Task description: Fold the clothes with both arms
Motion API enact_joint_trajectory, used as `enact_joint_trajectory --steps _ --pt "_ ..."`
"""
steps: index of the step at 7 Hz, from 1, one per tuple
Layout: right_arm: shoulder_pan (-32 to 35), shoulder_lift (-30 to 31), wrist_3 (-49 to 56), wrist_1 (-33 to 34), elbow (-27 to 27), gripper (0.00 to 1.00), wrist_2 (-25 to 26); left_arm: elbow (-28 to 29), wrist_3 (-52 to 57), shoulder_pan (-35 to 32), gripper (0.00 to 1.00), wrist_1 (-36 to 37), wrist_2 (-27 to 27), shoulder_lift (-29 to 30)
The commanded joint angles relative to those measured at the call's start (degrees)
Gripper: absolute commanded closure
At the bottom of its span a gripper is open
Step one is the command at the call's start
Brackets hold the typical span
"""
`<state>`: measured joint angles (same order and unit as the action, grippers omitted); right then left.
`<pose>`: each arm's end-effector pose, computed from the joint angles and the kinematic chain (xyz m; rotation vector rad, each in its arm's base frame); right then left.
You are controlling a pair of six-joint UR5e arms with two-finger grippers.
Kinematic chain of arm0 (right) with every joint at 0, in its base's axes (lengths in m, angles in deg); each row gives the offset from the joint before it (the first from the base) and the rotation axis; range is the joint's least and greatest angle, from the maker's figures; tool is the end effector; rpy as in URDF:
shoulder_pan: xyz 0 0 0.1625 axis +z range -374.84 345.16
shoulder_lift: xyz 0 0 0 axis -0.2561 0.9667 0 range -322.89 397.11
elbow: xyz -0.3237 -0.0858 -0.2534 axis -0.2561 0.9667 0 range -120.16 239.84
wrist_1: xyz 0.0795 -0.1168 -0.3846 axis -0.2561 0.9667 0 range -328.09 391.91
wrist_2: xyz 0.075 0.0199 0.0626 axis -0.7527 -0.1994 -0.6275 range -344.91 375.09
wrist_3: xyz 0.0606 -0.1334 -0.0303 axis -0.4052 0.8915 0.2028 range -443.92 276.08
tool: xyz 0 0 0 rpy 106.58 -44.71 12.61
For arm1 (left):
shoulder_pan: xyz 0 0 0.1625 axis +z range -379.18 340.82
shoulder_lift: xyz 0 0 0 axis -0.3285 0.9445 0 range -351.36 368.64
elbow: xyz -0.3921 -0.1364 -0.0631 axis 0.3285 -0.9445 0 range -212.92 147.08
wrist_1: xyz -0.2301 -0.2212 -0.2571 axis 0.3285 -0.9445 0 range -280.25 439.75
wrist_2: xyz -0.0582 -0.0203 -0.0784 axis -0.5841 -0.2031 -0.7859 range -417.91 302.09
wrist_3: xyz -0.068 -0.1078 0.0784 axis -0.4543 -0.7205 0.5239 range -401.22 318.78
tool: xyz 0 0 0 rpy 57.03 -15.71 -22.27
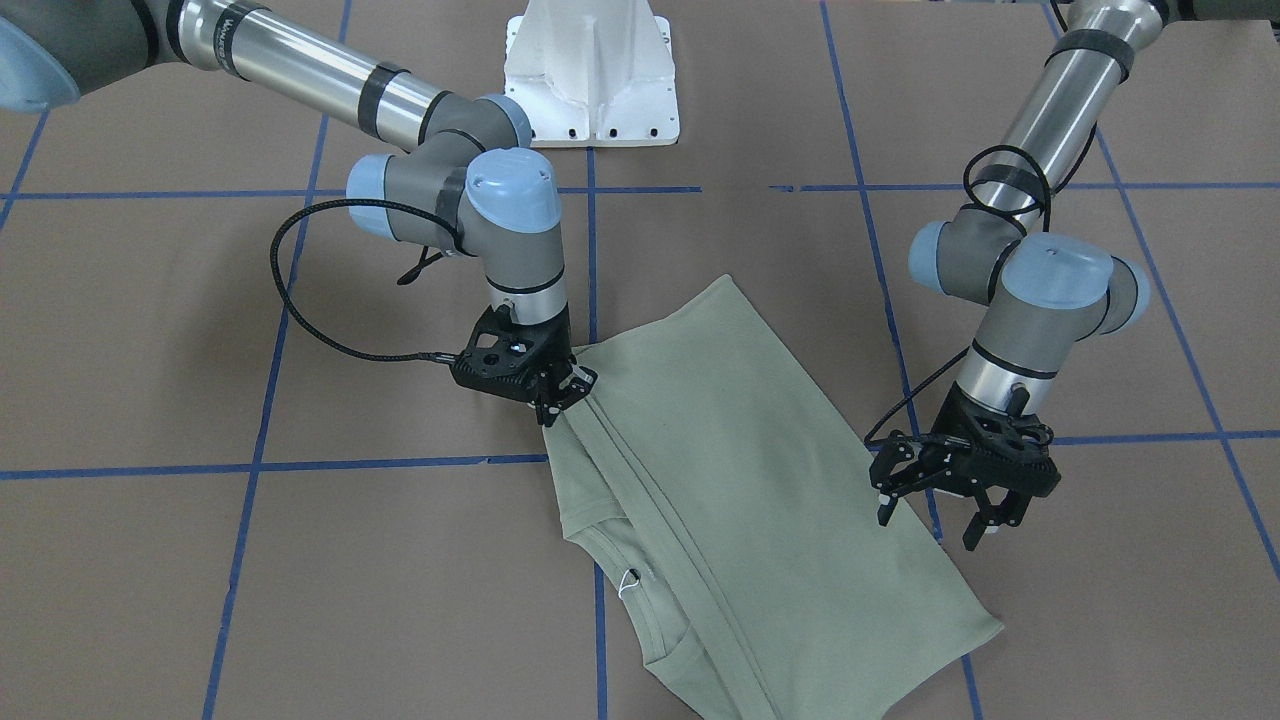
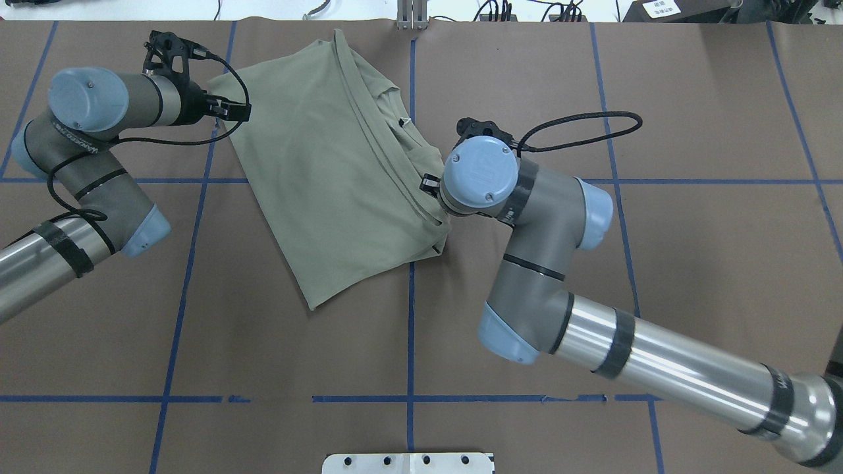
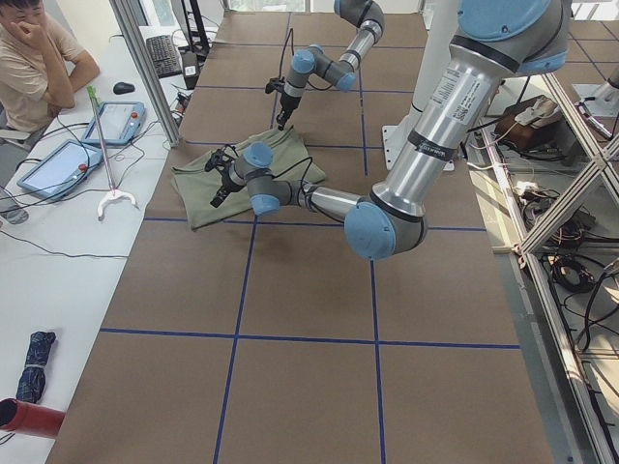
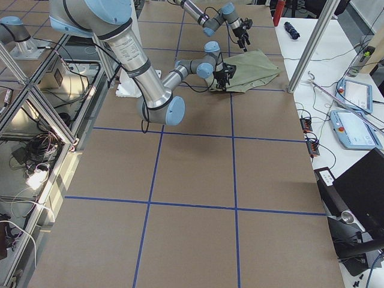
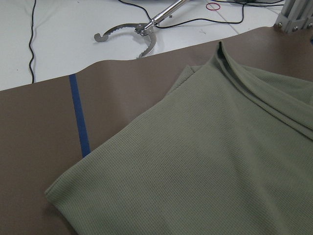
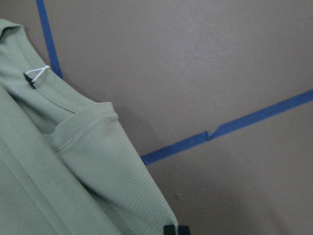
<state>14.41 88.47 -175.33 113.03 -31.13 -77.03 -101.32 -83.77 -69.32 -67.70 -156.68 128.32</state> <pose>-0.5821 -0.4724 0.2678 0.1716 -0.8387 0.4867 0.4070 -0.6601 0.4433 0.7691 0.8540 0.0460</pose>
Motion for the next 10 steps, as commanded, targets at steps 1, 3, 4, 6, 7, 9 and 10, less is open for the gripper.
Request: enact_joint_trajectory --steps 1,3,4,6,7,9,10 --pt "-8.1 10.1 -3.6 10.1 -19.3 1.00 6.1 -0.2 -0.1 0.5 0.00 -1.2 0.0 -0.1" --pt "-14.3 14.4 -6.6 10.6 -24.4 1.00 11.1 -0.3 -0.1 0.7 0.00 -1.6 -0.1 -0.1" --pt "-14.7 15.8 -6.5 10.6 -25.7 0.69 11.1 -0.7 -0.1 1.0 0.00 -1.6 -0.1 -0.1" --pt "-15.5 15.9 -4.2 10.7 -25.1 0.00 11.9 -0.8 -0.1 1.3 0.00 -1.6 -0.1 -0.1" --pt "-15.5 13.4 5.7 10.7 -23.6 0.00 11.8 -0.9 -0.1 1.4 0.00 -1.6 -0.1 -0.1" --pt "-15.5 11.5 18.1 10.9 -19.6 0.00 11.1 -0.9 -0.1 1.7 0.00 -1.6 -0.1 -0.1" --pt "-15.5 10.3 23.7 12.2 -18.1 0.00 8.5 -0.9 -0.1 1.8 0.00 -1.6 -0.1 -0.1"
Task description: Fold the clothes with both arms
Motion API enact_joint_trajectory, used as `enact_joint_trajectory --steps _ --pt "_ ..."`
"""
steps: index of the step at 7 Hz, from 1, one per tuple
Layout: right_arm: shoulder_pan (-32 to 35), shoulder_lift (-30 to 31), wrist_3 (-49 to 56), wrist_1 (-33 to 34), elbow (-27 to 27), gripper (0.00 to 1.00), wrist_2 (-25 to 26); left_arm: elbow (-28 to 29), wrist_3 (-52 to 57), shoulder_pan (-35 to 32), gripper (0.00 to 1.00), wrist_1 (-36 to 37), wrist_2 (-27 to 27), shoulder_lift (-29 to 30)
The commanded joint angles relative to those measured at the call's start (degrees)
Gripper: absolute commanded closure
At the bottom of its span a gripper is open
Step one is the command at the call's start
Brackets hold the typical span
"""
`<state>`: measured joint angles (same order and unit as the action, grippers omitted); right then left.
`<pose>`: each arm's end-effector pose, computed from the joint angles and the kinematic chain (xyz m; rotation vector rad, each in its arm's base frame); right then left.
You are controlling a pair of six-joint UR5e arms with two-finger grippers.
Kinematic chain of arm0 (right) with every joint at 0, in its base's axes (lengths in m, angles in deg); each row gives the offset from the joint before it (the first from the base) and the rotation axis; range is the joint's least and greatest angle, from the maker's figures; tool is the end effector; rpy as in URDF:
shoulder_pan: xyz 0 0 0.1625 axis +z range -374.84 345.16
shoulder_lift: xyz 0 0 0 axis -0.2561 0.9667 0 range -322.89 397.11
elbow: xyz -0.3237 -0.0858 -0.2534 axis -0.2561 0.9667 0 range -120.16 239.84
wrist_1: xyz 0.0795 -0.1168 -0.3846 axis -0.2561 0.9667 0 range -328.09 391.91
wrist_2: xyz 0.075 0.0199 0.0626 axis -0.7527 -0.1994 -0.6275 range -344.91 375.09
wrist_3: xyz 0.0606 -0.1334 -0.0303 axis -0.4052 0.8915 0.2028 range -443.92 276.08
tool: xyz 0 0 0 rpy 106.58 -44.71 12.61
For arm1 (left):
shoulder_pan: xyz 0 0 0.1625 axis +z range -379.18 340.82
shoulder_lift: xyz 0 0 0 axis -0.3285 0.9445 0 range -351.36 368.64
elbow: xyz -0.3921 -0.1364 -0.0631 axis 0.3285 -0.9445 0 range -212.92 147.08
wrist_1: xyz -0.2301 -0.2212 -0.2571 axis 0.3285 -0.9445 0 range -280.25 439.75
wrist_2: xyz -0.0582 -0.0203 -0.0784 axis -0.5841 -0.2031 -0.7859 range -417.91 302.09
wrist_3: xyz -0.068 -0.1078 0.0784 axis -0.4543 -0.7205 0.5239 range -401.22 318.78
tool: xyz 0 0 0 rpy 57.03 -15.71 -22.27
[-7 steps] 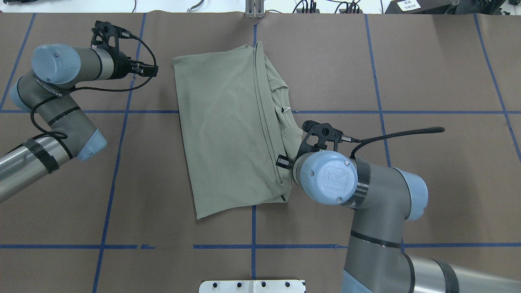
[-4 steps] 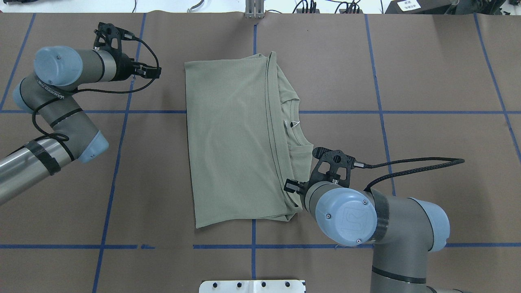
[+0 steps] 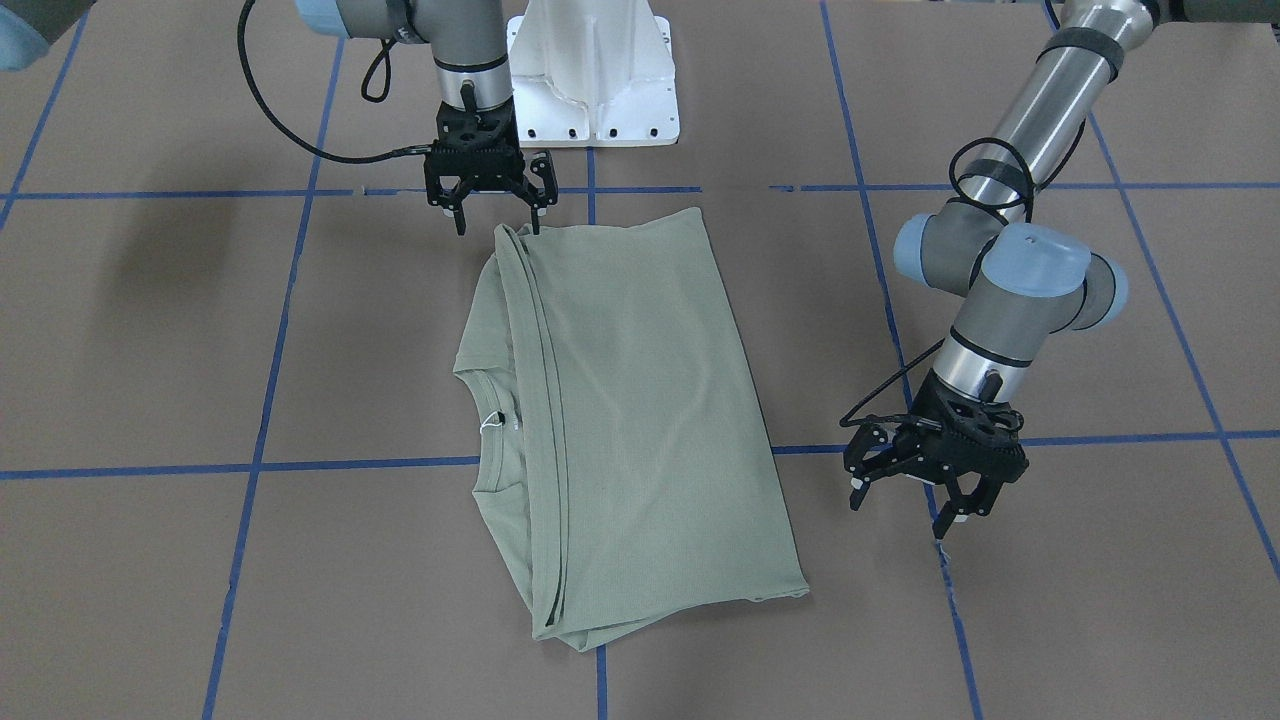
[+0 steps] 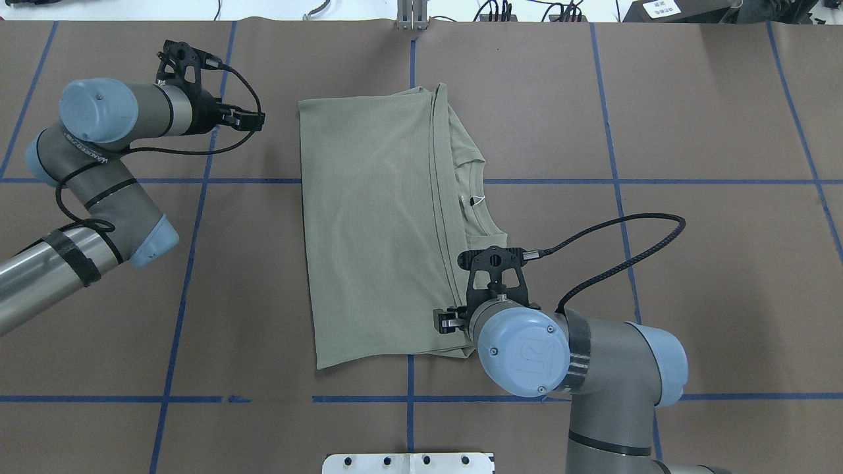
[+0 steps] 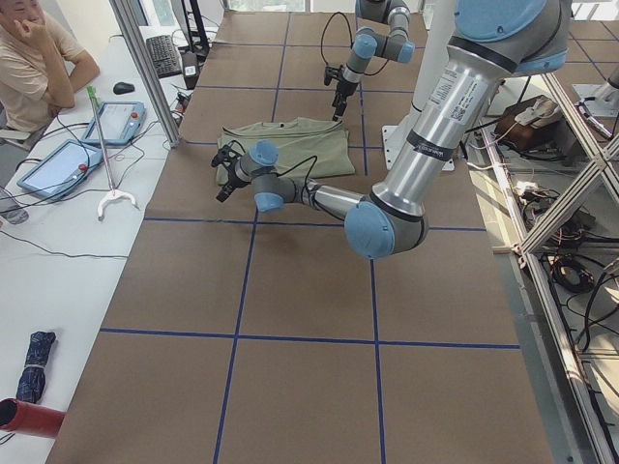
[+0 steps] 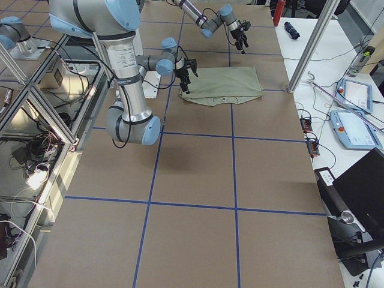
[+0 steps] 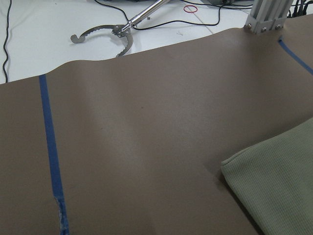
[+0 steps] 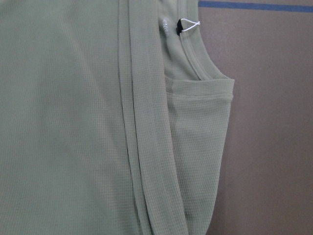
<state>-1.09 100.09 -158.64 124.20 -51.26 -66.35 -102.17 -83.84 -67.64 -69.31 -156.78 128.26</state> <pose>-0.5701 -0.2997 0.2796 0.3368 -0.7375 0.0344 0.4247 -0.6458 0.4309 0.7869 0.8939 0.0753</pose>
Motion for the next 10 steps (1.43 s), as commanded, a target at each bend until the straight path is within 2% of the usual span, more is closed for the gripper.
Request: enact_joint_trajectory --steps 1,2,3,4,6,7,8,10 --pt "-0.2 -3.5 11.2 3.5 4.4 0.11 -2.5 0.0 0.0 0.2 0.00 0.0 0.0 0.0" --pt "-0.4 -3.8 14.6 3.6 4.9 0.31 -2.5 0.1 0.0 0.2 0.00 0.0 0.0 0.0" --pt "-0.7 -3.7 17.0 4.4 5.0 0.46 -2.5 0.0 0.0 0.3 0.00 0.0 0.0 0.0" --pt "-1.0 -3.7 17.8 4.5 5.1 0.50 -2.4 0.0 0.0 0.3 0.00 0.0 0.0 0.0" --pt "-1.1 -3.7 19.0 6.0 5.1 0.66 -2.2 0.2 -2.0 0.4 0.00 0.0 0.0 0.0" --pt "-1.0 -3.7 19.9 6.1 5.0 0.91 -2.1 0.1 -2.3 0.8 0.00 0.0 0.0 0.0" --pt "-0.9 -3.7 19.8 6.1 4.8 1.00 -1.8 0.1 -2.3 0.8 0.00 0.0 0.0 0.0" --pt "0.5 -3.4 19.8 6.4 4.0 1.00 -1.9 0.1 -2.4 0.9 0.00 0.0 0.0 0.0"
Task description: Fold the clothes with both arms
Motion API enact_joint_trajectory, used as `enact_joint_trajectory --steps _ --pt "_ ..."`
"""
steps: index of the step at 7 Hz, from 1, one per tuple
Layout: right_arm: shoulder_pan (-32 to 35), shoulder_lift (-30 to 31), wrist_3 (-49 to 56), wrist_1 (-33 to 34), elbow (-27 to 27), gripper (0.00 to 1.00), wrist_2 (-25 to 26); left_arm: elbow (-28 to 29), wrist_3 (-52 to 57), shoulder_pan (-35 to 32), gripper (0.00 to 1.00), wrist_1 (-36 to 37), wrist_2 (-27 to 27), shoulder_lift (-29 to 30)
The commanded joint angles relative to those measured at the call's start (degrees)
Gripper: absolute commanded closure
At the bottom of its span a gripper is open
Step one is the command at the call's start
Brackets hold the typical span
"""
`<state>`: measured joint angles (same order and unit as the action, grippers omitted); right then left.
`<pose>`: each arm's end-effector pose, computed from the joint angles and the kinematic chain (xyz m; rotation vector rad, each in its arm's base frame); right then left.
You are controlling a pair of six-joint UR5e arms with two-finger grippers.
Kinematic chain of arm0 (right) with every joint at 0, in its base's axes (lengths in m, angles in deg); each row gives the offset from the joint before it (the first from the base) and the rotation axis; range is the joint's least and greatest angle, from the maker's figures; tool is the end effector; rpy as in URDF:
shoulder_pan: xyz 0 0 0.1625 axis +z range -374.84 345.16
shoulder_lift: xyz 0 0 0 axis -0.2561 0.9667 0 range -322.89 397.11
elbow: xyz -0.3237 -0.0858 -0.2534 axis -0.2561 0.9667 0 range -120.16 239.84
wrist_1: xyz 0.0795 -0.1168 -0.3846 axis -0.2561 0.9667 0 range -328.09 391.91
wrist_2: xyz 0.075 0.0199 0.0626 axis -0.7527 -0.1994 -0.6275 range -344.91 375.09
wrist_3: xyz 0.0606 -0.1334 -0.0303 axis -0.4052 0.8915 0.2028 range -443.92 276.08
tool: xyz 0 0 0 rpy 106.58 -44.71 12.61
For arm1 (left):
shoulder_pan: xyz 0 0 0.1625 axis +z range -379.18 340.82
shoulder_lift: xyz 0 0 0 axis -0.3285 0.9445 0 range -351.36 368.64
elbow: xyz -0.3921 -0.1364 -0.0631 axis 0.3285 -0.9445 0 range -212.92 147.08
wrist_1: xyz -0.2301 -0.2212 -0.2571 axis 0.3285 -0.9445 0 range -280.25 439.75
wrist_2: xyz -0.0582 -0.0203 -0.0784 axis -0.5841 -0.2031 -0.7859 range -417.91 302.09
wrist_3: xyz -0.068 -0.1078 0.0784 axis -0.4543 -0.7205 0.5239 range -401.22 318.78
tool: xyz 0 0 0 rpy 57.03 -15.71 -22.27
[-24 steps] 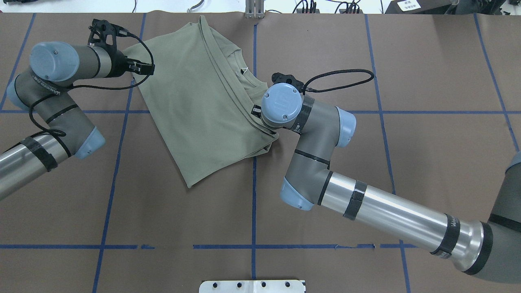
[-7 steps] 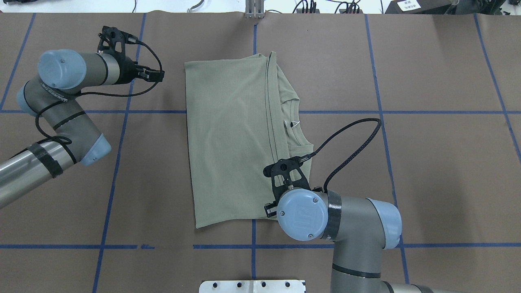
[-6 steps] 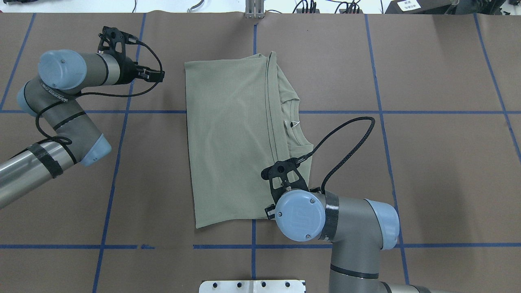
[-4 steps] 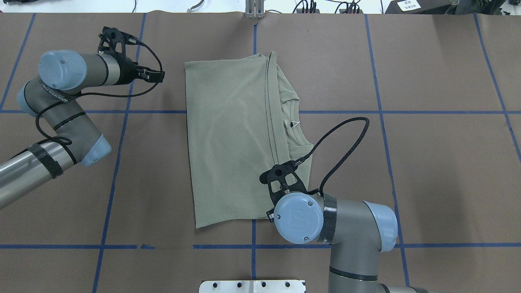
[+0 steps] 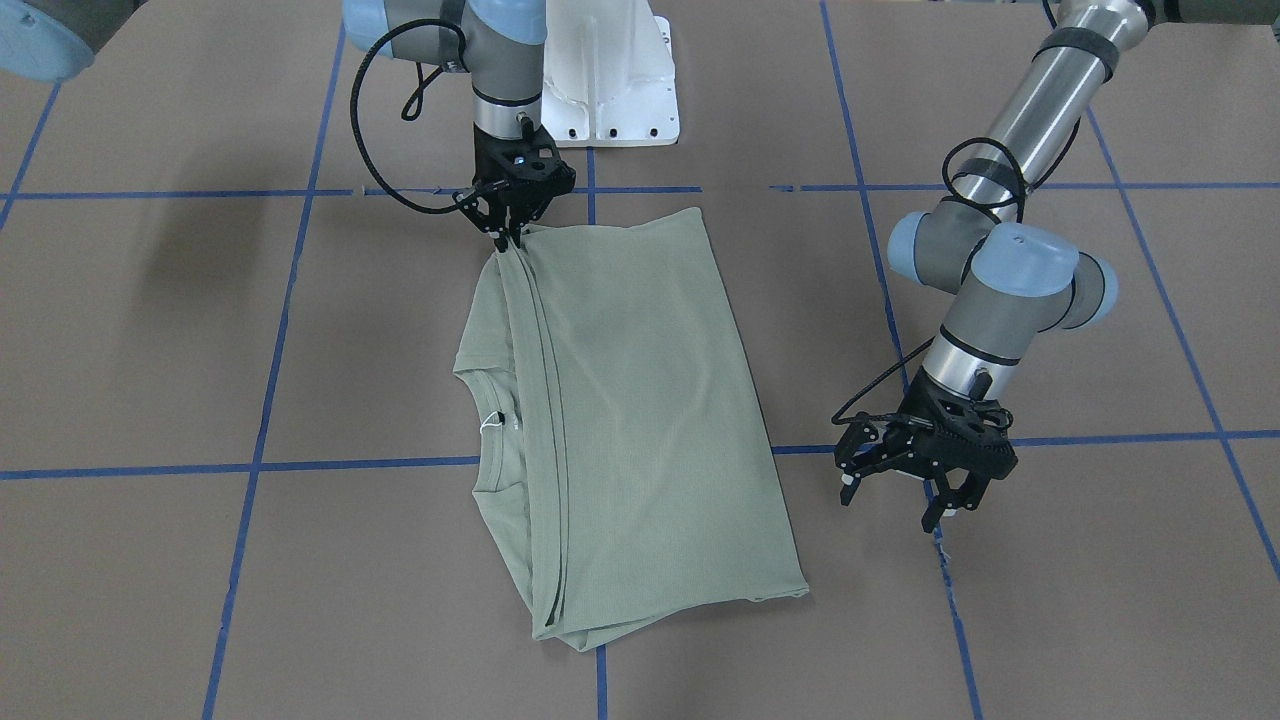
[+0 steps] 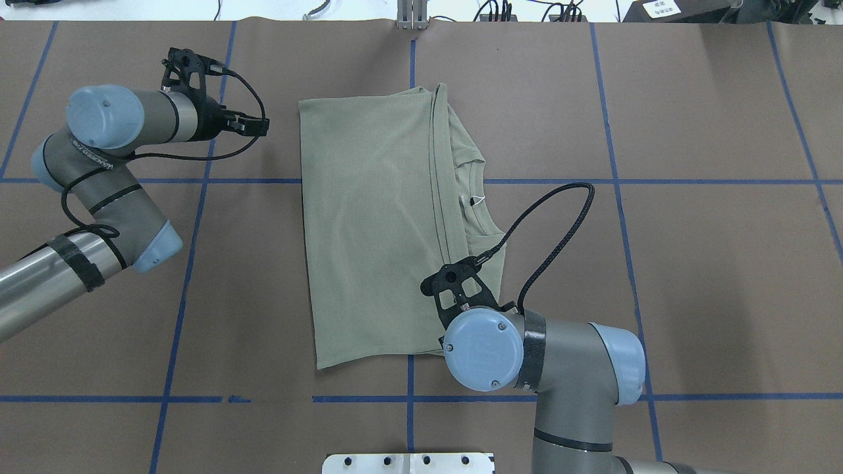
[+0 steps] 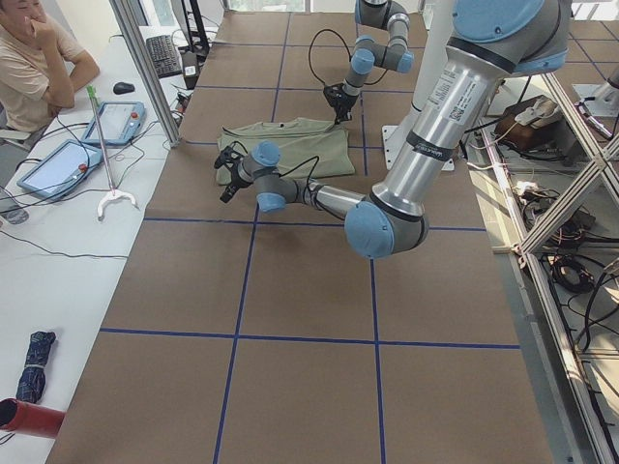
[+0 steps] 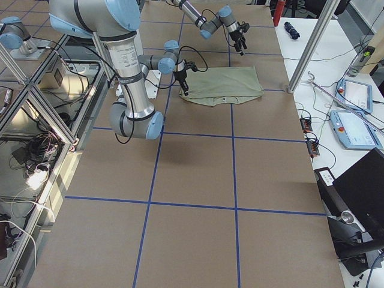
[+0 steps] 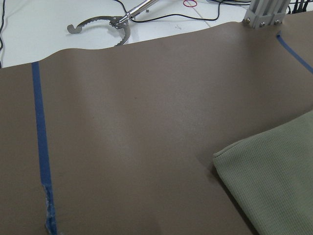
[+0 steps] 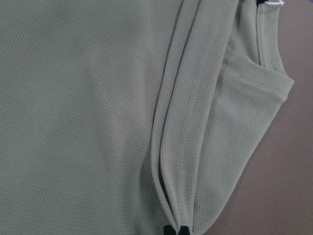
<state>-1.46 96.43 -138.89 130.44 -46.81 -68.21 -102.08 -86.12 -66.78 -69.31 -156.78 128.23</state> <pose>-0.5952 -0.2965 0.2920 0.3815 -0.5735 -0.3234 0.4343 -0.6393 0.4322 0.7604 0.9136 0.0533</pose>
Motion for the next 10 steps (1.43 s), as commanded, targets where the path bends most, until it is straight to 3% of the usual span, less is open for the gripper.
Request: enact_joint_trajectory --steps 1,2,3,4,5,6,8,10 --pt "1.2 1.6 -0.9 0.1 -1.8 1.00 -0.1 0.0 -0.1 0.1 0.00 0.0 0.0 0.0" --pt "1.2 4.4 -4.0 -0.1 -3.7 1.00 0.0 0.1 -0.1 0.1 0.00 -0.1 0.0 0.0" --pt "0.1 7.1 -14.4 -0.6 -5.7 1.00 -0.4 0.1 -0.1 0.1 0.00 -0.1 0.0 0.0" --pt "-2.5 7.2 -25.5 -0.9 -6.1 0.92 0.2 0.1 -0.1 0.4 0.00 -0.1 0.0 -0.1" --pt "-5.5 7.3 -35.6 -1.0 -6.2 0.69 2.2 0.0 -0.1 0.4 0.00 -0.1 0.0 -0.1" --pt "-7.4 7.3 -38.8 -1.7 -6.2 0.01 5.5 0.0 -0.1 0.4 0.00 -0.1 0.0 -0.1" --pt "-5.8 6.9 -37.1 -5.7 -6.1 0.00 5.5 -1.7 -0.1 0.5 0.00 0.0 -0.1 -0.9" --pt "-2.9 7.3 -32.9 -13.4 -7.9 0.00 5.1 -4.4 -5.6 0.5 0.00 0.7 -6.5 -1.5"
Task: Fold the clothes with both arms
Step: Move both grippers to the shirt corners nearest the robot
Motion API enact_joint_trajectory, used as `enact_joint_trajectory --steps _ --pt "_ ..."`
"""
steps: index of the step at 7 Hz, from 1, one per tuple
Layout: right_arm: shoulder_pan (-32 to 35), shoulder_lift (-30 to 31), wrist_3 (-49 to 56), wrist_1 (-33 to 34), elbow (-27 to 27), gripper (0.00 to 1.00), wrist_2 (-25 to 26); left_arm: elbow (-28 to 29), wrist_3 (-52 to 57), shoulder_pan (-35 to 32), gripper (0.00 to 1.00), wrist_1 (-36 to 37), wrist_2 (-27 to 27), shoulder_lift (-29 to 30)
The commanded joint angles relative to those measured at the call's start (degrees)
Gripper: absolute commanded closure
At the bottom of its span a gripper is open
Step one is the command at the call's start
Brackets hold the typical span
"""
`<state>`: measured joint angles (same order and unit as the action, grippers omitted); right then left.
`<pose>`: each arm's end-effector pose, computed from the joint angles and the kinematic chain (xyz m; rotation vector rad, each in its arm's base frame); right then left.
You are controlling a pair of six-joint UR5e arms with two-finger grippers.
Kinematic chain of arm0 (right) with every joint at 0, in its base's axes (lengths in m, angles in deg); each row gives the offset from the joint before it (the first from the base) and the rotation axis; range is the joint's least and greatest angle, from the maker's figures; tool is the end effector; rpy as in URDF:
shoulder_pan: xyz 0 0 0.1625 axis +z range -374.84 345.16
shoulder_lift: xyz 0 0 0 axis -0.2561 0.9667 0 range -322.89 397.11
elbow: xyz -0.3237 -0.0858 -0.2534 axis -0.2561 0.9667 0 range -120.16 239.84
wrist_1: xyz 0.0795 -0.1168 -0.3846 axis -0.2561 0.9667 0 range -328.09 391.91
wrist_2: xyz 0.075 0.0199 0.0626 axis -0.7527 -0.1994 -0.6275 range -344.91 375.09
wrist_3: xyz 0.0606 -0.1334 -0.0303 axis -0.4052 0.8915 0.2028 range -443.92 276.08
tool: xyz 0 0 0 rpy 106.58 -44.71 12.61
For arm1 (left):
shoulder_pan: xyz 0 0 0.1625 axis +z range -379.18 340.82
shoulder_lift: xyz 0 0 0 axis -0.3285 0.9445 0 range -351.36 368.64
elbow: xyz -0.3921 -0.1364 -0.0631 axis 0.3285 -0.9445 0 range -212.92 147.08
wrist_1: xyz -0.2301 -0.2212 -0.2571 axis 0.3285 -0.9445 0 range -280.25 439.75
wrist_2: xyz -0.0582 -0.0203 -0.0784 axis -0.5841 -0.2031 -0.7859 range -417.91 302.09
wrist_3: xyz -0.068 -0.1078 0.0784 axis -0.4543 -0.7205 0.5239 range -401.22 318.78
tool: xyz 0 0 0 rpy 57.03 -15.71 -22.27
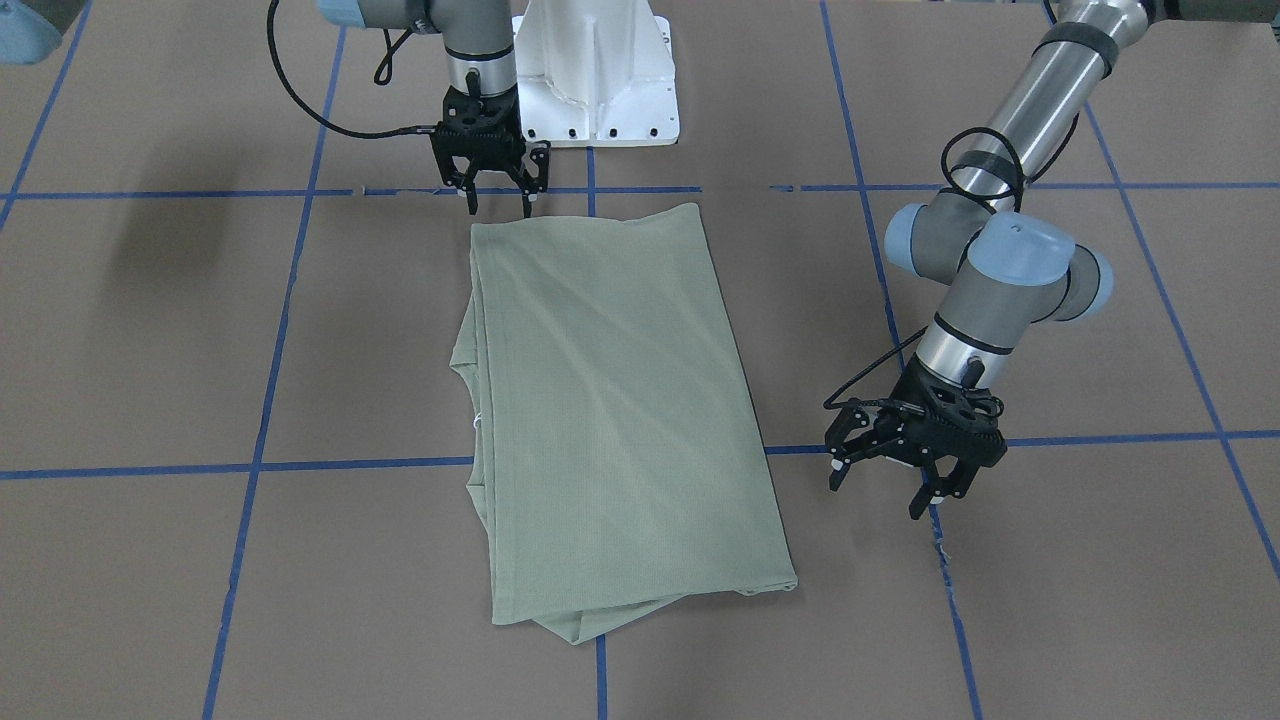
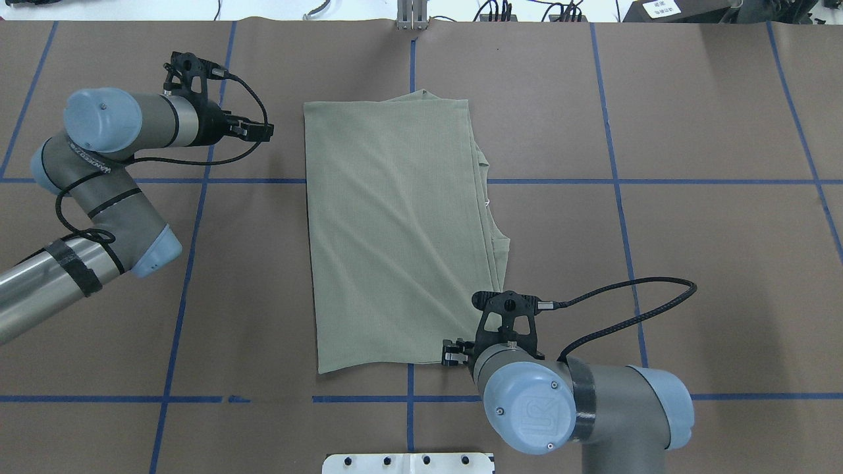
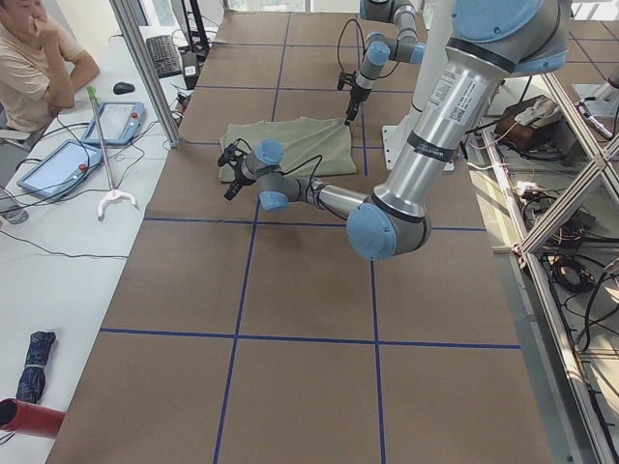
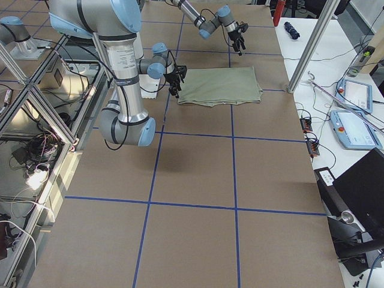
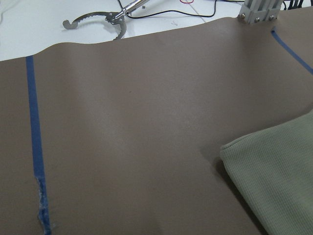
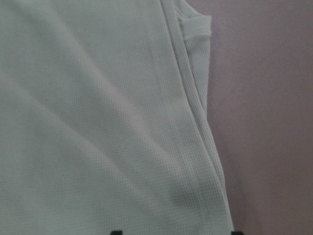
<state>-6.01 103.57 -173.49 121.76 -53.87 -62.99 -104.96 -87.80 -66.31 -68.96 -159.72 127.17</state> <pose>-0.5735 -0.2553 0.2886 0.2623 -0.8073 0.2236 0.4375 -0.6224 0.4189 0.7288 0.9754 0.0682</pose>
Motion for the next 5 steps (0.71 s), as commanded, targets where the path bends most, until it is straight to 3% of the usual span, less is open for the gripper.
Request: enact_joint_trajectory --steps 1,2,3,5 --pt "2.2 3.0 1.5 -11.9 -2.1 0.00 -0.1 -6.0 -8.6 0.2 0.00 0.4 -3.7 -2.9" --pt "2.4 7.0 0.7 -19.5 -3.7 0.00 0.1 -13.7 -11.2 3.6 0.00 2.3 -3.2 -8.5" --pt "2.9 11.1 -2.5 -25.8 -4.8 0.00 0.2 -23.4 -14.8 6.0 0.00 8.6 -2.3 -12.7" --pt "5.0 16.9 -7.5 -27.6 -7.8 0.00 0.5 -41.5 -31.0 16.7 0.00 21.1 4.1 -19.3"
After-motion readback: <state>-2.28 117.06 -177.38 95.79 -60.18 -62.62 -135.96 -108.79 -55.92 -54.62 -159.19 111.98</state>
